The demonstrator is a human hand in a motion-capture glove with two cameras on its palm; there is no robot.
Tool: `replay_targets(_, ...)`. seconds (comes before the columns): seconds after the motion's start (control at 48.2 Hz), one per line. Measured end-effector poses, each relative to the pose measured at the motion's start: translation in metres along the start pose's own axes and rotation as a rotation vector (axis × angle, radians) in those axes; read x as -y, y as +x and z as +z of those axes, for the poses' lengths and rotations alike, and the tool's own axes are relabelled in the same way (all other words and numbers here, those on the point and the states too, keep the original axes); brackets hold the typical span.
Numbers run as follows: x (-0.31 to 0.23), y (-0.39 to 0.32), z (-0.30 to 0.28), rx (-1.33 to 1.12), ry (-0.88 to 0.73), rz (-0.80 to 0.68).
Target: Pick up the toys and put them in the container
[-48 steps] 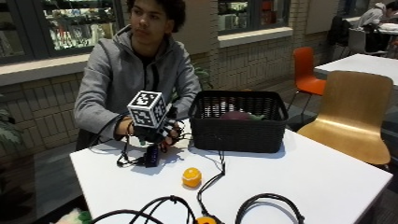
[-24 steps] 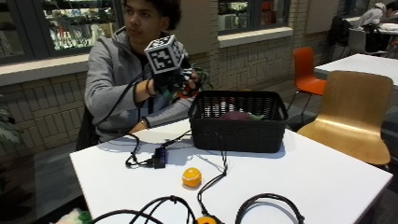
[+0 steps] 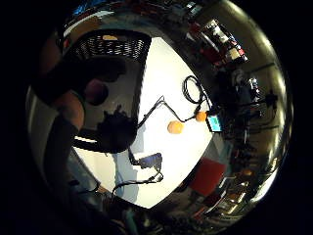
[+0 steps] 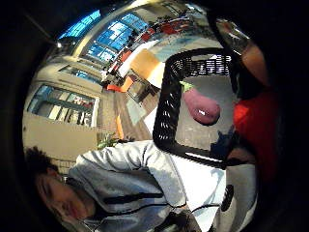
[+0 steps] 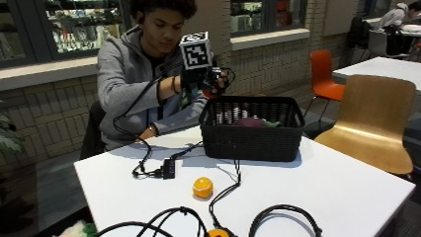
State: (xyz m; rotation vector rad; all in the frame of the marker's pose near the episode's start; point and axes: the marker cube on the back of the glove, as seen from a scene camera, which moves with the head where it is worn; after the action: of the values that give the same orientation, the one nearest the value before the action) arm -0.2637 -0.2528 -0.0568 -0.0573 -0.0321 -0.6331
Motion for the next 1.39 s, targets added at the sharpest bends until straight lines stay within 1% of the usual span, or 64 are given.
replay_targets(0.353, 0.000, -0.017, 0.017, 0.040, -0.037, -0.028)
replay_targets(0.561, -0.001, -0.003, 0.023, 0.181, -0.115, -0.052)
replay_targets(0.914, -0.012, 0.011, 0.021, 0.191, -0.111, -0.017)
replay_targets(1.059, -0.029, 0.048, 0.007, 0.090, -0.082, 0.088)
replay_targets(1.121, -0.039, 0.081, -0.001, 0.043, -0.060, 0.181)
replay_targets(1.183, -0.050, 0.125, -0.001, 0.002, -0.076, 0.289)
replay_targets(1.246, -0.061, 0.164, 0.011, -0.017, -0.120, 0.381)
replay_targets(1.391, -0.076, 0.221, 0.057, 0.075, -0.162, 0.543)
